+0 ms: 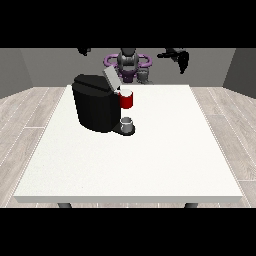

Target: Insert the coffee pod into the coffee machine and close the lid

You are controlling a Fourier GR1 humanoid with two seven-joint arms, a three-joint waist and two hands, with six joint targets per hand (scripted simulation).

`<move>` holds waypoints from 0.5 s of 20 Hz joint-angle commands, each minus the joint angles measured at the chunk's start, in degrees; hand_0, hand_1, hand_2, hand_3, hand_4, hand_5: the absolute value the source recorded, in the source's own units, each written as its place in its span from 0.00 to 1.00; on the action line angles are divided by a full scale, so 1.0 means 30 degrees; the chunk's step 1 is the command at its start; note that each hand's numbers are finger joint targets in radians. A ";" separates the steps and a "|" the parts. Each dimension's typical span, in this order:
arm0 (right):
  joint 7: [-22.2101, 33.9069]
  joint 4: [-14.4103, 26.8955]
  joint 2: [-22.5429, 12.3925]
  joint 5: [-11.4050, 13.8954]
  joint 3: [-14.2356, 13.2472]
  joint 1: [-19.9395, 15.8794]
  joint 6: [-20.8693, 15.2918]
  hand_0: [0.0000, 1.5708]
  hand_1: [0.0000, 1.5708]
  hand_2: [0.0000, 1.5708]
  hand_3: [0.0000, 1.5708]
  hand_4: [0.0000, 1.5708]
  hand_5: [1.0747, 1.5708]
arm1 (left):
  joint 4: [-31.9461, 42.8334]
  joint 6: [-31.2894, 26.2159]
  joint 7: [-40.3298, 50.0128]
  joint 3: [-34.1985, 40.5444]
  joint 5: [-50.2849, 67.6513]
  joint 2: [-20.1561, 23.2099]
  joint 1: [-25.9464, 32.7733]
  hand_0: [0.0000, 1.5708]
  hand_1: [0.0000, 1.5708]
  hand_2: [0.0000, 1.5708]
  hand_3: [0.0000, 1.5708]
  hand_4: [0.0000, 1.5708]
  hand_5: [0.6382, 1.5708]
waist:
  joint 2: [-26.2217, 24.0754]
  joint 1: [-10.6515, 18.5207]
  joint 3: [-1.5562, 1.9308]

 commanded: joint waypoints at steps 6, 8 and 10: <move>-0.0404 0.1100 -0.0559 0.0224 -0.0212 -0.1527 0.1291 0.00 0.00 0.00 0.00 0.08 1.00 | -0.4176 -0.0002 0.0837 -0.0928 0.1535 -0.0473 0.2534 0.00 0.00 0.00 0.00 0.00 1.00 | 0.1647 0.0464 0.0001; -0.1049 0.1510 0.0474 0.0212 0.0111 -0.1998 0.0934 0.00 0.00 0.00 0.00 0.00 1.00 | -0.4913 0.0450 0.1382 -0.1009 0.1829 -0.0344 0.2061 0.00 0.00 0.00 0.00 0.00 1.00 | 0.2408 0.0180 0.0001; -0.0638 0.2067 0.0292 -0.0150 -0.0403 -0.2586 0.1100 0.00 0.00 0.00 0.00 0.00 1.00 | -0.5815 0.0427 0.2022 -0.1637 0.1833 -0.0655 0.3096 0.00 0.00 0.00 0.00 0.00 1.00 | 0.2378 0.0473 0.0001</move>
